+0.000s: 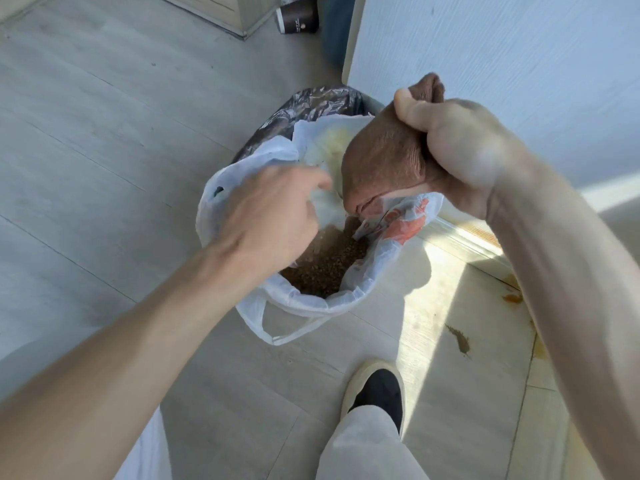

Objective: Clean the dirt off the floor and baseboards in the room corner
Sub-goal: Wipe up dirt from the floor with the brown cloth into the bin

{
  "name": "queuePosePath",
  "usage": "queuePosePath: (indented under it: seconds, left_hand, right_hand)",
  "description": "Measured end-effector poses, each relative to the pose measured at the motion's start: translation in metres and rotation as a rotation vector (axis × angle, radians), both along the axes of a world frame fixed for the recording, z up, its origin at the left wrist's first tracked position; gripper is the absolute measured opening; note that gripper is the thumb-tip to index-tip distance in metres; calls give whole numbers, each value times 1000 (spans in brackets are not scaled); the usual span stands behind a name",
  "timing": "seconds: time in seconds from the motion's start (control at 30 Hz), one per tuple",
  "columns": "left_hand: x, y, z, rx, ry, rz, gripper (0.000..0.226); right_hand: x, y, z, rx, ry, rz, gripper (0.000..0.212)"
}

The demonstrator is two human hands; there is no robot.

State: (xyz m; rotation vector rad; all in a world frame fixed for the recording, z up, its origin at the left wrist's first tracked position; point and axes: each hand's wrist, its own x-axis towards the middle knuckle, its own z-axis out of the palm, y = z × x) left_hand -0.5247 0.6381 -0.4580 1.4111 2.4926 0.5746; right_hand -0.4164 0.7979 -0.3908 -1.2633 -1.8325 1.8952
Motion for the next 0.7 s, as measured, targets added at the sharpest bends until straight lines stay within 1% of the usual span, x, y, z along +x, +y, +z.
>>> queuePosePath:
  seconds: [0.03, 0.07, 0.1, 0.13, 0.17, 0.2, 0.23, 0.3, 0.33, 0.37, 0.47, 0.6, 0.63, 0.7]
  left_hand:
    - [-5, 2, 4, 139, -17, 22, 49]
    - [-4, 7, 11, 266, -57, -30, 50]
    - [-1, 12, 18, 328, -107, -121, 57]
    - [5, 18, 23, 343, -143, -201, 69]
    - [10, 22, 20, 333, -160, -235, 79]
    - [15, 25, 17, 317, -158, -227, 84]
    - [18, 27, 12, 327, -139, -203, 83]
    - [18, 28, 8, 368, -90, -158, 74]
    - [17, 29, 10, 384, -81, -156, 68]
    - [16, 30, 13, 394, -82, -165, 62]
    - [20, 35, 18, 420, -127, -166, 46]
    - [20, 44, 23, 497, -292, -87, 25]
    - [20, 48, 24, 519, -344, -61, 25]
    - [20, 55, 25, 561, -446, -12, 31]
  right_hand:
    - [1, 1, -2, -25, 1, -3, 37]
    - [2, 2, -3, -49, 9, 0, 38]
    - [3, 2, -2, -70, 26, 8, 39]
    - [3, 3, 0, -96, 50, 21, 40]
    - [4, 4, 2, -128, 77, 42, 42]
    - [5, 5, 3, -173, 96, 74, 48]
    - [6, 6, 4, -221, 113, 110, 56]
    - [10, 9, 3, -298, 152, 183, 73]
    - [12, 11, 3, -321, 165, 206, 77]
    - [15, 13, 2, -334, 172, 215, 76]
    - [23, 23, 0, -338, 169, 218, 63]
    - [32, 34, 1, -266, 114, 207, 57]
    - [34, 36, 1, -240, 97, 203, 55]
    - [40, 41, 2, -161, 51, 206, 52]
